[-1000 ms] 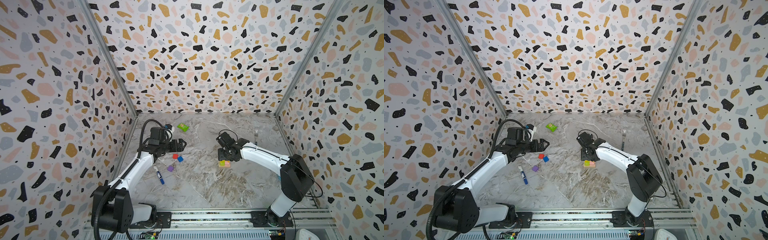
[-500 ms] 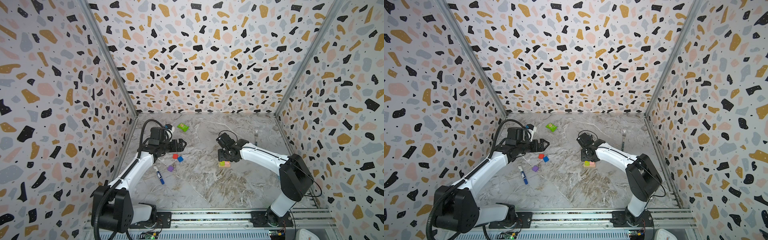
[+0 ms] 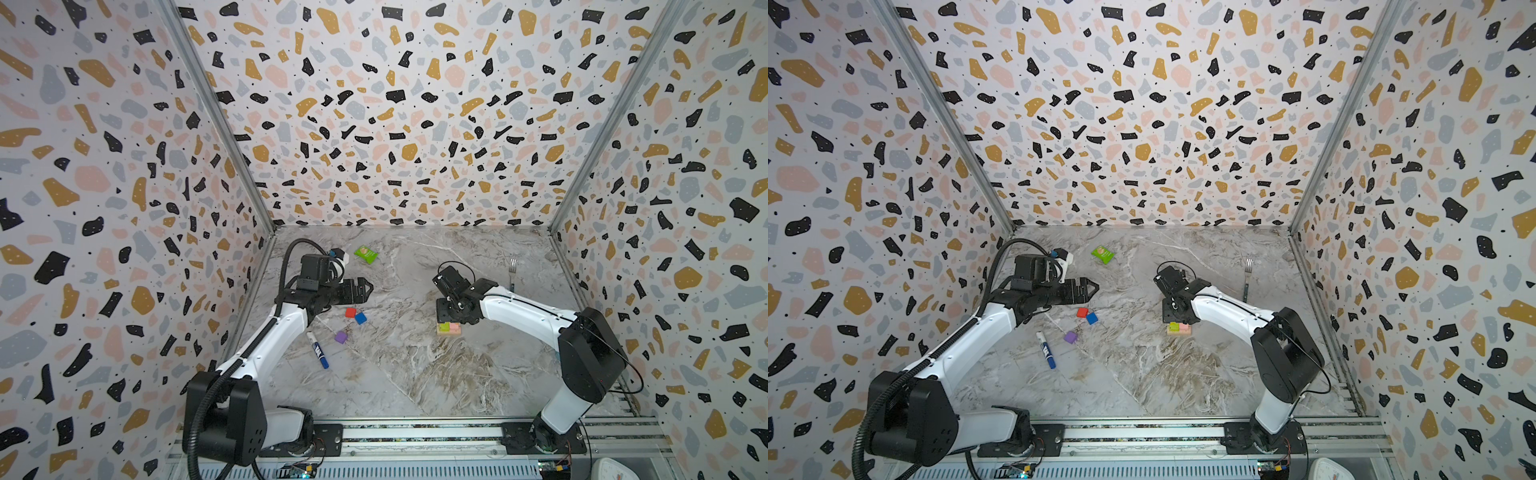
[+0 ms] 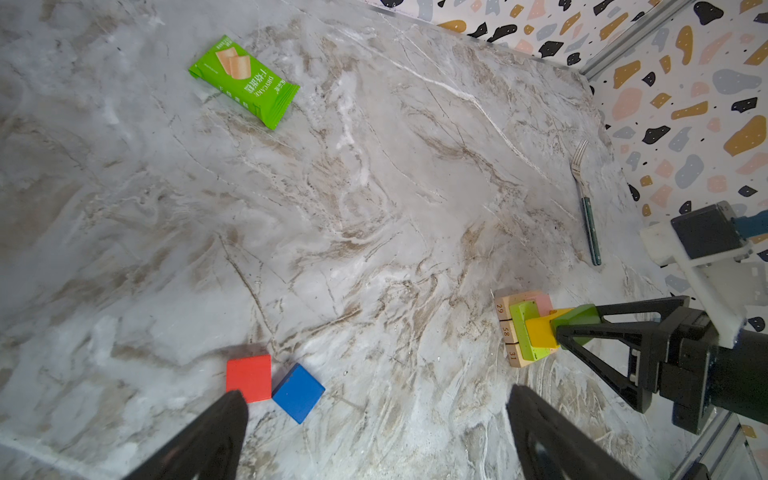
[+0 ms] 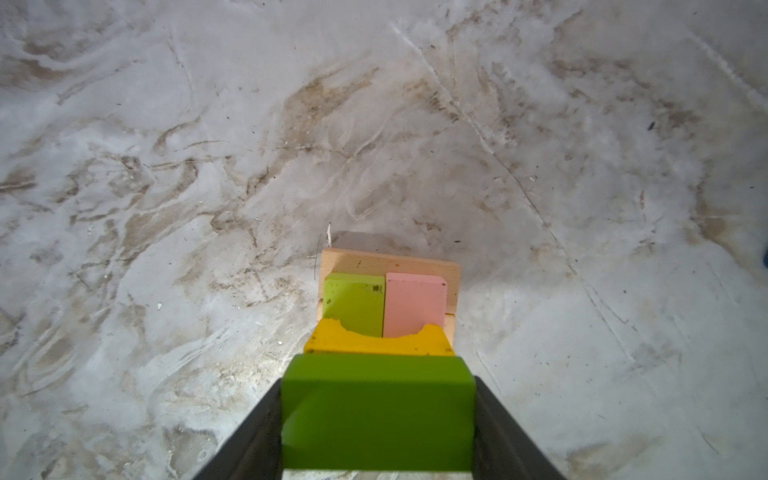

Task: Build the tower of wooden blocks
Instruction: 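Align the lime-green block over the yellow arch with the right gripper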

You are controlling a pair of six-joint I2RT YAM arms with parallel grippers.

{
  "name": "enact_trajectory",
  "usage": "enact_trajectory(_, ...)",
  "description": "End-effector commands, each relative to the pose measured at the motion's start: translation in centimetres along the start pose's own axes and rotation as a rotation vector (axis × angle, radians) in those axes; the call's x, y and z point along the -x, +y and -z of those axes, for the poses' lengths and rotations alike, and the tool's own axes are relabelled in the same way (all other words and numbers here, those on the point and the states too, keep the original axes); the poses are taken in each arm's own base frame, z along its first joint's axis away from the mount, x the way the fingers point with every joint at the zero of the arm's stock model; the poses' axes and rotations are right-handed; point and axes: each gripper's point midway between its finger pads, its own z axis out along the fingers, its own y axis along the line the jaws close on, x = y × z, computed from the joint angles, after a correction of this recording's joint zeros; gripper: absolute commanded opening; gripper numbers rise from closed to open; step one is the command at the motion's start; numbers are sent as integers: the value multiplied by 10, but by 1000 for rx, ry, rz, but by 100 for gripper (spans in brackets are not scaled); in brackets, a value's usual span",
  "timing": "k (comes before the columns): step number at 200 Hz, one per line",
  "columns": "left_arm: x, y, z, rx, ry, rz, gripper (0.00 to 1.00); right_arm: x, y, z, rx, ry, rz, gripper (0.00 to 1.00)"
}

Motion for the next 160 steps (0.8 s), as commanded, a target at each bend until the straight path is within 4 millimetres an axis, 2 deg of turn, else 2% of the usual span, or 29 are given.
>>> enact_trajectory(1,4,-3,0,-20,-23,-9,98,-1,-2,-1,-5,5,6,55)
enact_trajectory(160,4,-3,1,-22,-23,-14,99,-2,-3,-3,-13,8,6,55)
